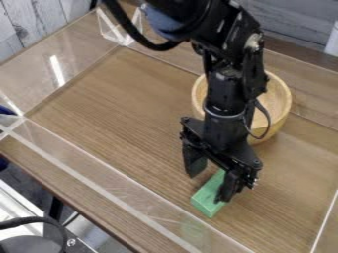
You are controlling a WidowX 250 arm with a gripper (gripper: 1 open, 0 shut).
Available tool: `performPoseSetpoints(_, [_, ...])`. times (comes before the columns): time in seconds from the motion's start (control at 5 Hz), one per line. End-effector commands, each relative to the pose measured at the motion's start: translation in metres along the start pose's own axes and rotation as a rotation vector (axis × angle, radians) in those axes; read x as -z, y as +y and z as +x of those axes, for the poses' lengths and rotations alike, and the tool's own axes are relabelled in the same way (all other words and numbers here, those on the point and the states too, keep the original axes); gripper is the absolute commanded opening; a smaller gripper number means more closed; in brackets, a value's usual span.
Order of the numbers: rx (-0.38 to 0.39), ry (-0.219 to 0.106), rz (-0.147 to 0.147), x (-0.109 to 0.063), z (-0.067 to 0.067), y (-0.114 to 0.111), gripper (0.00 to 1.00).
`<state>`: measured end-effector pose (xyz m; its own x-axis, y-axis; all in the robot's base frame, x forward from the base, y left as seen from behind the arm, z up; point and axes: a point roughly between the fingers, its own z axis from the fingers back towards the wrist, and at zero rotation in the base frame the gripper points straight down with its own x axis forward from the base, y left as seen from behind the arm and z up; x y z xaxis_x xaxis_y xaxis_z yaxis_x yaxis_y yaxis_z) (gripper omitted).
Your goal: Put the green block in the brown bowl
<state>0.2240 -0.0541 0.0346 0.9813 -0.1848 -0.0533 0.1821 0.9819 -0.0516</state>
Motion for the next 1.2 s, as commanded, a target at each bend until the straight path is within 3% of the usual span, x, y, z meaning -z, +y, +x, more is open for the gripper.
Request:
performPoseSetpoints(0.0, [0.001, -0.028, -0.005, -0.003, 0.008, -0.001, 1.00])
performPoseSetpoints(0.2, [-0.004, -0.025, -0.006, -0.001, 0.009, 0.000, 0.00])
performPoseSetpoints(0.8, [-0.004, -0.035, -0.005, -0.017, 0.009, 0.000, 0.00])
performPoseSetpoints(1.0, [-0.006, -0.056, 0.000, -0.032, 0.012, 0.000, 0.00])
